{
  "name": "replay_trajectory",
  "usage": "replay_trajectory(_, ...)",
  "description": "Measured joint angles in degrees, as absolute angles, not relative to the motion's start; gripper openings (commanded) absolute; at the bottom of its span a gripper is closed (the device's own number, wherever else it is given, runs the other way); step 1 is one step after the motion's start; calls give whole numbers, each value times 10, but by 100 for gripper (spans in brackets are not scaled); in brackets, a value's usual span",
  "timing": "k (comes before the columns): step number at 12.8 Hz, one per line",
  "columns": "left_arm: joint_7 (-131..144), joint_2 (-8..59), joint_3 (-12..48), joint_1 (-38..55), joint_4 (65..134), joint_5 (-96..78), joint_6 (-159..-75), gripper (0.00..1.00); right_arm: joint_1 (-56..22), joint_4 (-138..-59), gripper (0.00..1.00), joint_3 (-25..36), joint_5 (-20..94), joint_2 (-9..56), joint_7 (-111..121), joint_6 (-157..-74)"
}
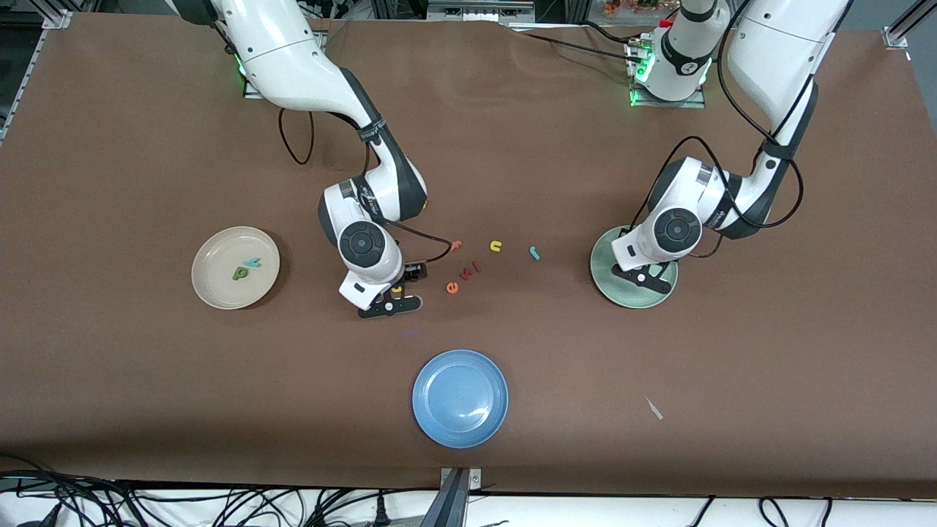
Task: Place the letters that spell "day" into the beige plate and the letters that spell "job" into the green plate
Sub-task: 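Grasp the yellow o with the right gripper while the left gripper reaches cyan j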
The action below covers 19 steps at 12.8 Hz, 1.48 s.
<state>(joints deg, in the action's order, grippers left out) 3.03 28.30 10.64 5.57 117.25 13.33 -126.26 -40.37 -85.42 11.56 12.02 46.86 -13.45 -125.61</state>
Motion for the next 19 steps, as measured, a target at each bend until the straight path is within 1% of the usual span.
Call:
replay_trajectory(1, 30, 283, 107, 56, 1172, 133, -1265, 100, -404, -854, 84, 116, 120, 469, -133, -1258)
replay_trajectory(3, 31, 276, 107, 56, 1167, 133, -1265, 100, -403, -854, 81, 118, 120, 469, -125, -1260)
replay_trajectory(7, 38, 222, 114, 56, 1151, 119, -1225, 100, -403, -854, 69, 118, 120, 472, -123, -1272)
replay_trajectory(10, 66, 206, 126, 57, 1120, 46, -1189, 100, -403, -854, 54, 118, 120, 476, -122, -1277)
replay_trajectory(11, 96, 207, 134, 58, 1114, 30, -1188, 100, -403, -854, 45, 118, 120, 477, -121, -1277)
replay_trajectory(13, 185, 208, 152, 68, 1105, 20, -1188, 100, -403, -854, 33, 118, 120, 477, -121, -1277)
replay_trajectory(14, 242, 212, 156, 82, 1100, 19, -1188, 100, -402, -853, 26, 119, 120, 477, -121, -1278)
replay_trajectory(15, 304, 219, 158, 101, 1092, 19, -1188, 100, -402, -852, 20, 119, 121, 477, -121, -1280)
replay_trajectory(17, 421, 245, 159, 137, 1066, 19, -1188, 99, -402, -851, 17, 119, 124, 477, -121, -1282)
replay_trajectory(19, 501, 276, 159, 157, 1037, 17, -1189, 96, -401, -851, 13, 119, 126, 477, -121, -1283)
